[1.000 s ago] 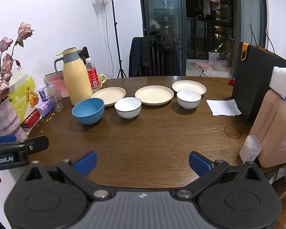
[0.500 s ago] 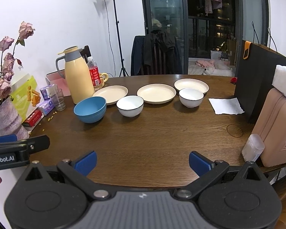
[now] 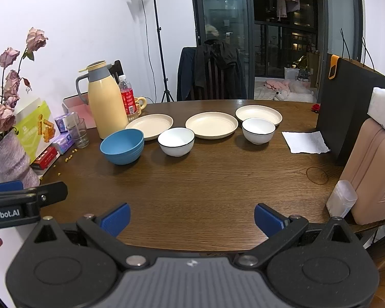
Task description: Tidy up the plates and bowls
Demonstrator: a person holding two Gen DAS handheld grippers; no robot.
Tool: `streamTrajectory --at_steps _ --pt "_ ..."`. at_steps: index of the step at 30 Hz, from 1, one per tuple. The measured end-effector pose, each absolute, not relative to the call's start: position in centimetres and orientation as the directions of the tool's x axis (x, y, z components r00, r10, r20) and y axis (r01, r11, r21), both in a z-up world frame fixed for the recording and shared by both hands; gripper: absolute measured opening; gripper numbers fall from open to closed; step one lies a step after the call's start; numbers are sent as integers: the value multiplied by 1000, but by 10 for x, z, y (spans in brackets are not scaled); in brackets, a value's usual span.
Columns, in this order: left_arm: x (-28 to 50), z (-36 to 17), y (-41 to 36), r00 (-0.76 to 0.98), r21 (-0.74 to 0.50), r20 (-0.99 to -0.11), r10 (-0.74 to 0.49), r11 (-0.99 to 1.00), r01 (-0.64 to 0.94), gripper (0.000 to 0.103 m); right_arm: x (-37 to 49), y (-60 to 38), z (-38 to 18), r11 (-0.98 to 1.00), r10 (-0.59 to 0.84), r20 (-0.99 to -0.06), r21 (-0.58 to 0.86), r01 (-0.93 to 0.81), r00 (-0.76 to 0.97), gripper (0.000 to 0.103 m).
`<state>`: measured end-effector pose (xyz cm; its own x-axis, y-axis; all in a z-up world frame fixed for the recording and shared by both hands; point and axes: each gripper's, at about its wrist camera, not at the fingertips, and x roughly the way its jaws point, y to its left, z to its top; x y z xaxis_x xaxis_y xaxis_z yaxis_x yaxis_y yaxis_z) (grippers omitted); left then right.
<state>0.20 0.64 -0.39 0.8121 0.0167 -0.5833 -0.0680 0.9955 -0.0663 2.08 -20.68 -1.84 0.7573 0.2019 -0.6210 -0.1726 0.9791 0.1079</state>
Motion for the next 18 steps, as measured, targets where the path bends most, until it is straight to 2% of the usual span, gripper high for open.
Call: streamTrajectory --at_steps 18 --pt "2 -4 6 813 -66 -582 17 995 -68 103 21 -207 -18 979 201 -622 106 -173 757 103"
